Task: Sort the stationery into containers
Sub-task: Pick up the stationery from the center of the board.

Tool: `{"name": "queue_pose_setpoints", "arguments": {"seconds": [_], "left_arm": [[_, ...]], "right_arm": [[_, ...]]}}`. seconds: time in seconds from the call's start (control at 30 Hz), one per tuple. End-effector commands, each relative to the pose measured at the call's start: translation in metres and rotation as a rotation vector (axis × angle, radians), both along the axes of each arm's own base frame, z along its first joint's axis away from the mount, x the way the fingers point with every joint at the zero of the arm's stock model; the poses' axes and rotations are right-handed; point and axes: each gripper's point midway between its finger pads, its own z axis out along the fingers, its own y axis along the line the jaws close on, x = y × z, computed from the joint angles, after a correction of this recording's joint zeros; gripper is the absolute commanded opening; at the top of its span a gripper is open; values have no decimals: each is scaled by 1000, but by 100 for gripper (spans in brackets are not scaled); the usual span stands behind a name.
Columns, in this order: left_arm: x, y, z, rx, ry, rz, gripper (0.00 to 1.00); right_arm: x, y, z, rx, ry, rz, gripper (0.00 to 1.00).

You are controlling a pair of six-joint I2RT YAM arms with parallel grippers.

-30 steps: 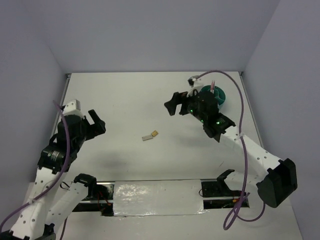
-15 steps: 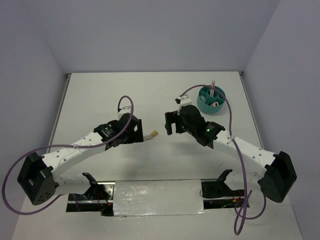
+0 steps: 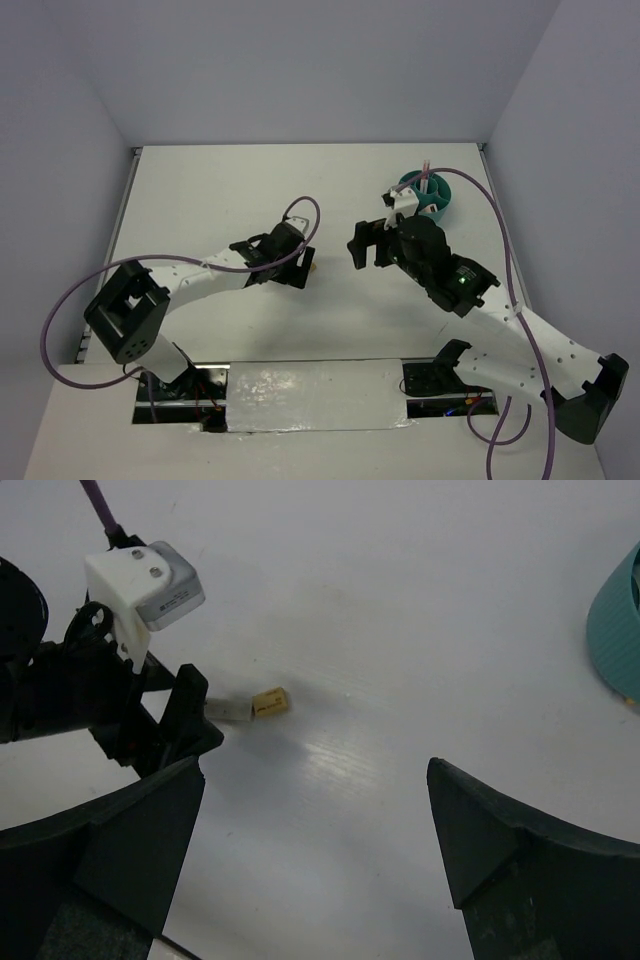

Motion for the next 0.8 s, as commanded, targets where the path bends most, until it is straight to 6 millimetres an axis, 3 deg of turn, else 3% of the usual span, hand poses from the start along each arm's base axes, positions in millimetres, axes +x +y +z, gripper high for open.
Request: {"name": "queue_pose_setpoints", "arguments": {"seconds": [0.0, 0.17, 0.23, 0.33, 0.53, 0.6, 0.77], "left_arm": [[16, -17, 19, -5, -138, -204, 93], [30, -17, 16, 33, -132, -281, 93], [32, -15, -1, 60, -74, -301, 92], [31, -18, -10, 51, -36, -318, 91], [30, -5, -40, 57, 18, -290, 87], [26, -3, -53, 67, 58, -291, 81], [21, 3, -61, 84, 89, -261, 53]], "right_arm": [[-6, 0, 17, 9, -38, 48, 100], [-11, 6, 26, 28, -65, 98, 100], [-11, 6, 27, 30, -72, 105, 100], [-12, 2, 29, 19, -75, 99, 100], [-21, -3, 42, 44, -115, 115, 100], [-22, -4, 43, 45, -119, 115, 100], [-25, -7, 46, 48, -137, 120, 100]]}}
